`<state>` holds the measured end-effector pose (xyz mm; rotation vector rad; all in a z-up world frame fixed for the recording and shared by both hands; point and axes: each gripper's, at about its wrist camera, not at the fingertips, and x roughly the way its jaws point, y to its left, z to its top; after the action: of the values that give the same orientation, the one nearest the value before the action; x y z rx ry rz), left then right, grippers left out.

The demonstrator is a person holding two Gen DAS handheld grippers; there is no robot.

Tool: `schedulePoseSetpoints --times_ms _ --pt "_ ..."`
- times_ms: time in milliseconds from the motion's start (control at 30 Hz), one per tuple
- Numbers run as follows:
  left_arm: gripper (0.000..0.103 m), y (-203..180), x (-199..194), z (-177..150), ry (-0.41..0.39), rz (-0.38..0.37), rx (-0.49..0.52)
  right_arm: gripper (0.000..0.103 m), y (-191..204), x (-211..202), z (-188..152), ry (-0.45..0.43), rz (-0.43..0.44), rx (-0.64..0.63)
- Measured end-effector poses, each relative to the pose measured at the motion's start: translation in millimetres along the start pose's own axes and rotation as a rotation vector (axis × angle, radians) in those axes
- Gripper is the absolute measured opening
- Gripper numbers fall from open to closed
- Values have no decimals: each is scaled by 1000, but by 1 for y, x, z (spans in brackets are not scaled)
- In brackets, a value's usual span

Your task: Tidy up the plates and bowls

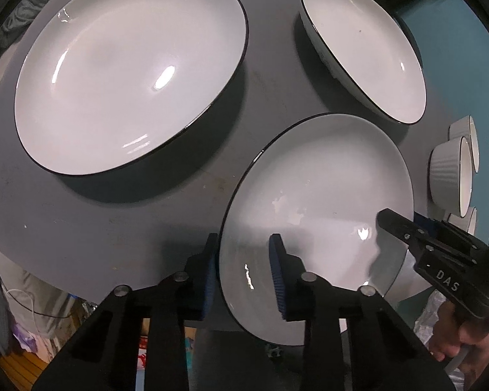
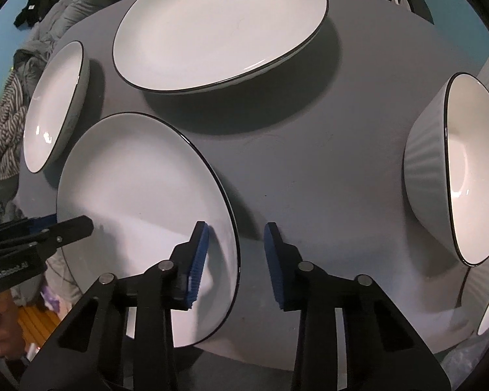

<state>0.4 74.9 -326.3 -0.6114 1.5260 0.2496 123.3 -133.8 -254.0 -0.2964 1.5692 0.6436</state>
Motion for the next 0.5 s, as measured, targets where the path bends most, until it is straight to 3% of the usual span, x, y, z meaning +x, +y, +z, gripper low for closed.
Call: schedulePoseSetpoints --times_ms 67,500 --pt "24 1 2 1 -2 -5 -10 24 -4 2 -1 11 10 -6" --pt "16 17 4 5 -7 -31 -26 24 16 20 -7 43 4 8"
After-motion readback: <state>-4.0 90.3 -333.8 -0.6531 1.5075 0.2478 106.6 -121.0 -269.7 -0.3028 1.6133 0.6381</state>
